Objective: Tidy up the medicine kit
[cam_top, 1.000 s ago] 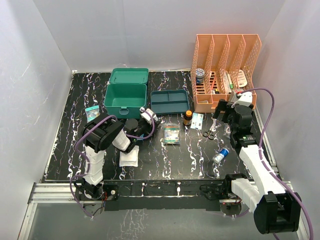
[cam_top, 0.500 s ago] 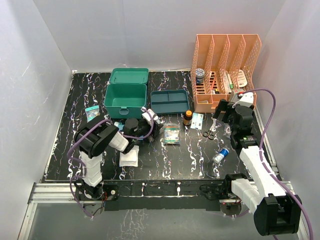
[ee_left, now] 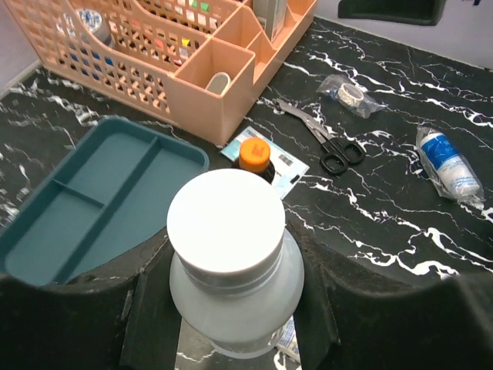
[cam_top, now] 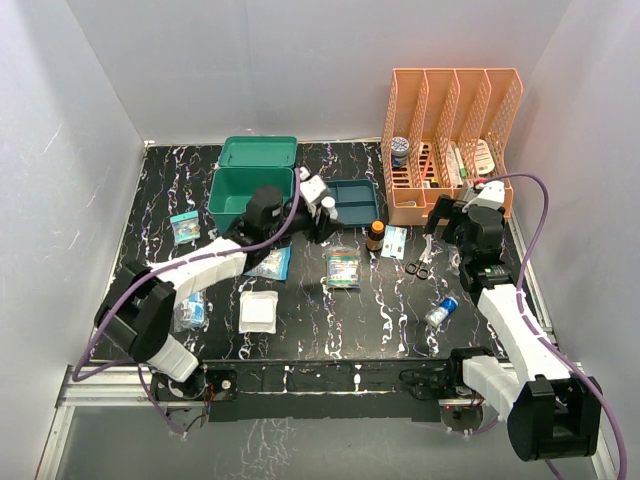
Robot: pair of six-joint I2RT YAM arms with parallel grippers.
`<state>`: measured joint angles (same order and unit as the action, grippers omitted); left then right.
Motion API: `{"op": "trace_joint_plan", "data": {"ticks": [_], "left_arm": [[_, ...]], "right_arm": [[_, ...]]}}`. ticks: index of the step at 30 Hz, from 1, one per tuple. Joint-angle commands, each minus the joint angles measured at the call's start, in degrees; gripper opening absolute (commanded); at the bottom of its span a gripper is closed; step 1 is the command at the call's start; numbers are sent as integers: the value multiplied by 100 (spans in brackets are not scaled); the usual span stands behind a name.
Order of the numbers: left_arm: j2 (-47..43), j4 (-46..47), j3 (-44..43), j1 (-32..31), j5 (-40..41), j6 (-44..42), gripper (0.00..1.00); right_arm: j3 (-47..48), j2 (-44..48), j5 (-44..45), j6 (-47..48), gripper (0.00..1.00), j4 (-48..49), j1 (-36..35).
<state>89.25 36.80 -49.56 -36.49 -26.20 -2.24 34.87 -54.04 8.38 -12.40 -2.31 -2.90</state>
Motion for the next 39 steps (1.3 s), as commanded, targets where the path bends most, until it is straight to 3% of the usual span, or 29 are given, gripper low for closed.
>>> {"op": "trace_joint_plan", "data": {"ticks": [1,8,17,28,39], "left_arm": [[-482,-2487,-1037,145,-379,-1062,0],[32,-5248,-2608,1143,-766,-2860,0],[1664,-8471,-5109,1942,-615,-5441,0],[2723,-9675,-6443,2011,343,-6735,0],[3462,-10032,-7247,2110,909,-7743,0]], "right_arm": [[387,19,66,-168,98,537,14],[185,95,195,-484,98,789,14],[-300,541,622,-588,98,802,22],[-551,862,845,-804,98,808,23],[-788,1011,950,-1020,98,885,17]]}}
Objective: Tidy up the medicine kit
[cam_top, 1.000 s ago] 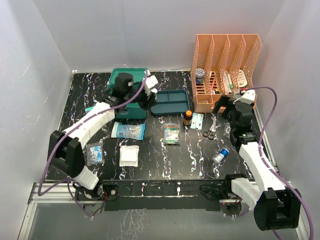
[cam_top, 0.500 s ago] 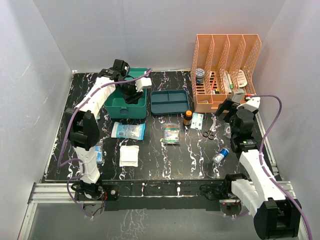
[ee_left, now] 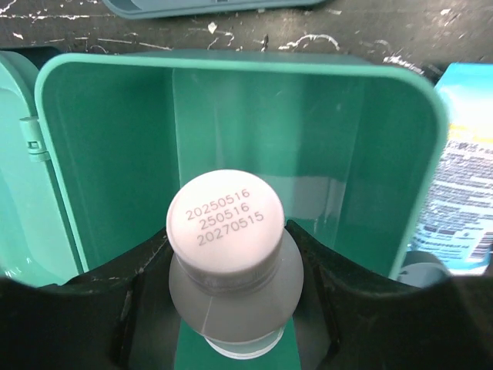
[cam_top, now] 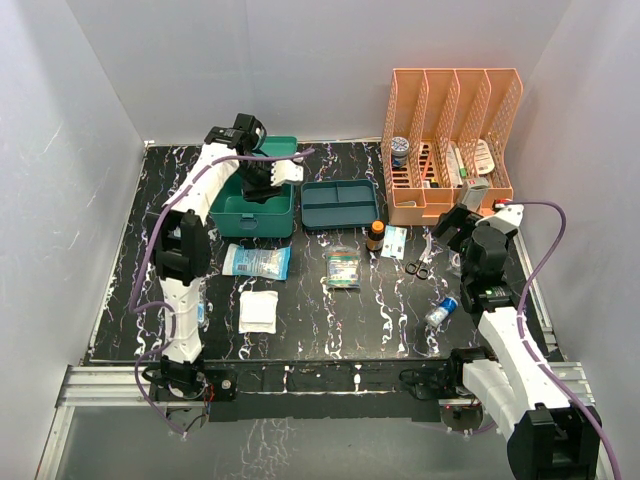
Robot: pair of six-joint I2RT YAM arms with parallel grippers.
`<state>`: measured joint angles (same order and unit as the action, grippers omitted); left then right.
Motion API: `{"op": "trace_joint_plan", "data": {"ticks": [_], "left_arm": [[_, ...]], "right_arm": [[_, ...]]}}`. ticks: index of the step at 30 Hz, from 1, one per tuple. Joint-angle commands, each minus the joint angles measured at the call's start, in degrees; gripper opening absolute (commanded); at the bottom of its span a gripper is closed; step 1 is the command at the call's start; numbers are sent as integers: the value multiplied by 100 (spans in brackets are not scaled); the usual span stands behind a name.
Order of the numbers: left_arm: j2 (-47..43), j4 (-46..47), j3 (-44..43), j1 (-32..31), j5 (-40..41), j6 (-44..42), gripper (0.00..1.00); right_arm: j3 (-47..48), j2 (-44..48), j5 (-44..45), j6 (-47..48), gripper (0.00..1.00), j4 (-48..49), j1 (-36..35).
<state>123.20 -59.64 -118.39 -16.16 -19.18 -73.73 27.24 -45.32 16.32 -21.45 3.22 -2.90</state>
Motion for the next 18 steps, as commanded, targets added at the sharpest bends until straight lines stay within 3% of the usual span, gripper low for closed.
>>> {"op": "trace_joint_plan", "data": {"ticks": [1,18], "left_arm": [[106,-387,-375,84,239,-670,0],[647,-367,-615,4,361,-1020,0]], "right_arm": [[-40,156,174,-126,98,327,17],[-167,313,359,-220,98,293,18]]}}
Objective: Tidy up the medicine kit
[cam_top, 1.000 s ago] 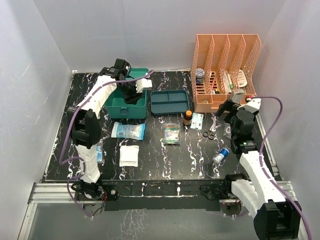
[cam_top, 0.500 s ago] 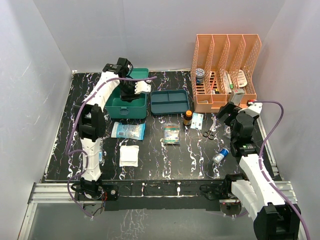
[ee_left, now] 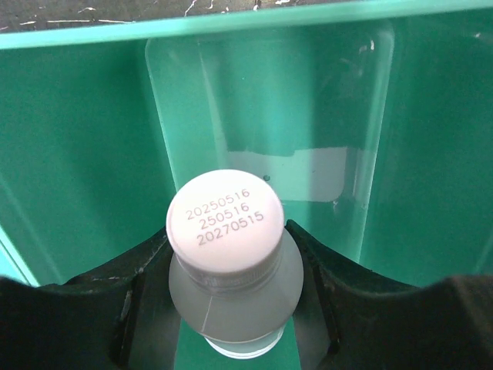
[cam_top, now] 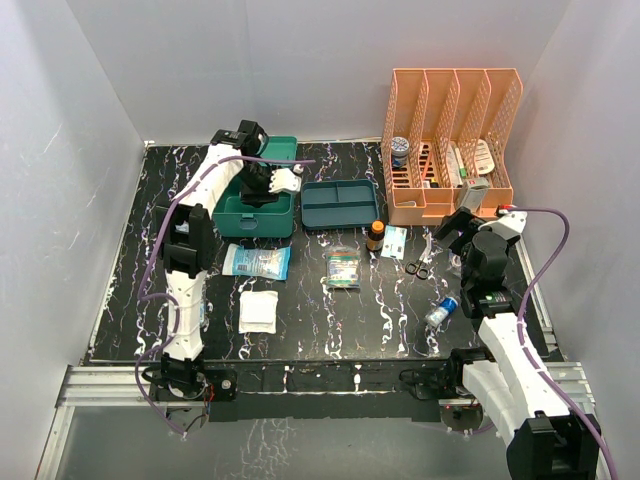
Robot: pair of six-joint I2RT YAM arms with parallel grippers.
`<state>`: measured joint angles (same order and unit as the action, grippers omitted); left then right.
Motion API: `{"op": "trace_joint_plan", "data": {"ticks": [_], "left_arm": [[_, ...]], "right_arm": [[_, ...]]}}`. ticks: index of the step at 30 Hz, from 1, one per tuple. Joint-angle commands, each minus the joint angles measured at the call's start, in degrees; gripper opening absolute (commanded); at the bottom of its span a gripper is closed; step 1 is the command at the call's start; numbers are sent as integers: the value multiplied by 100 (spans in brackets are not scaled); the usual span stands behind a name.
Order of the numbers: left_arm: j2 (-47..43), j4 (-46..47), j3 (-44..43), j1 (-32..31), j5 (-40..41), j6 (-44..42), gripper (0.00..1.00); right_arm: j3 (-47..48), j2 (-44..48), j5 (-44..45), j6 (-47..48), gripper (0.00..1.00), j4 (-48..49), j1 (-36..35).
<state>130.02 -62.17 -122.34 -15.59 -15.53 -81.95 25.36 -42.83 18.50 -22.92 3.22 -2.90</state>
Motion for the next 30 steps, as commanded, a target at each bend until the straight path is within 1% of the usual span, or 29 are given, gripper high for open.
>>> {"op": "trace_joint_plan", "data": {"ticks": [1,4,5,6,8,10,12,14,26,30], "left_arm": [[-13,-104,-220,-71,21,-191,0],[38,-90,-220,-93,97,-156,0],[41,-37,-215,-93,109,-99,2],[37,43,-207,-93,96,-42,12],[-7,242,-124,-93,73,15,24],[-48,362,-47,-105,75,44,31],[-45,377,-27,-113,108,59,37],[-25,315,-28,-111,125,74,39],[60,73,168,-151,223,-14,42],[124,72,147,-164,289,-32,47]], "right_arm": [[17,69,144,-73,98,293,17],[-8,88,158,-77,98,293,21],[-18,97,162,-73,98,293,18],[-33,99,170,-73,98,293,18],[-44,99,180,-73,98,305,18],[-64,94,180,-73,98,346,22],[-68,65,180,-73,98,386,17],[-50,24,171,-73,98,411,18],[-49,117,221,-82,98,331,19],[-82,257,282,-90,98,235,18]]}}
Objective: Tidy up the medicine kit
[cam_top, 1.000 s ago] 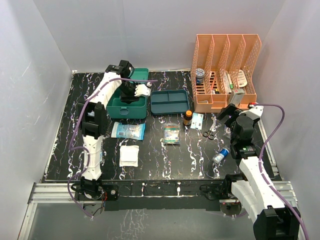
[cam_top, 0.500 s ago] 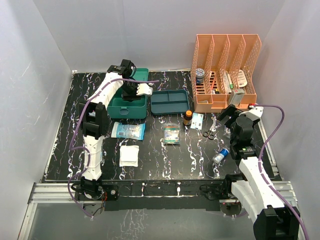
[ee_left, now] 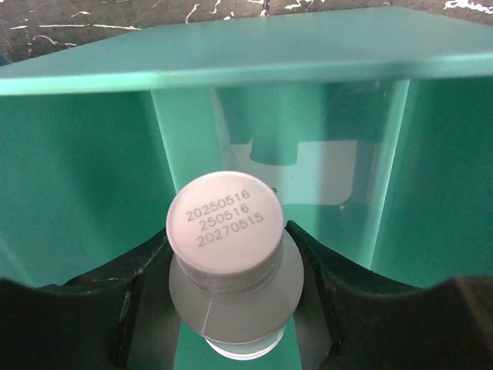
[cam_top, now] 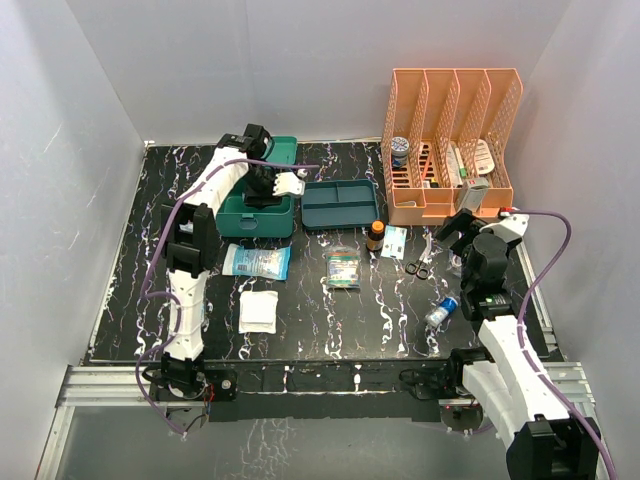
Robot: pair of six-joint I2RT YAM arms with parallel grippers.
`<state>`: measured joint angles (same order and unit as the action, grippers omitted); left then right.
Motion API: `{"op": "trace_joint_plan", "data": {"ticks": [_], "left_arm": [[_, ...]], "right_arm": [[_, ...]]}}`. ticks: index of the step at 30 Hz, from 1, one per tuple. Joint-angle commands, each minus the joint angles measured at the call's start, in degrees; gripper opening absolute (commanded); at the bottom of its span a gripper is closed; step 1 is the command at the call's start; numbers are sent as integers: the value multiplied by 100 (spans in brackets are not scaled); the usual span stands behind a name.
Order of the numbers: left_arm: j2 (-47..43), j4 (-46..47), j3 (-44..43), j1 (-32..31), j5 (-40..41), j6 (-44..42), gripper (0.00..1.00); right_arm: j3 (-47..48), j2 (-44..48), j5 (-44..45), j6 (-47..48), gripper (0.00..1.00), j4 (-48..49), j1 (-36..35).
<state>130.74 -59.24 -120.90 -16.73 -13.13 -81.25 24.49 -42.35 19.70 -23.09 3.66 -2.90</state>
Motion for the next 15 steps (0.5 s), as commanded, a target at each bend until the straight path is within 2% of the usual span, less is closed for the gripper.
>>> {"op": "trace_joint_plan", "data": {"ticks": [1,9,15], "left_arm": [[72,-232,-14,-56,64,-101,49],[144,-270,-69,-100,134,-76,58],[58,-28,-229,-120,73,140,58]], "right_arm": [[-9,243,176,-81,98,174,17],[-85,454,243,-117,98,69,24],[-102,497,211,-125,98,17,22]]}}
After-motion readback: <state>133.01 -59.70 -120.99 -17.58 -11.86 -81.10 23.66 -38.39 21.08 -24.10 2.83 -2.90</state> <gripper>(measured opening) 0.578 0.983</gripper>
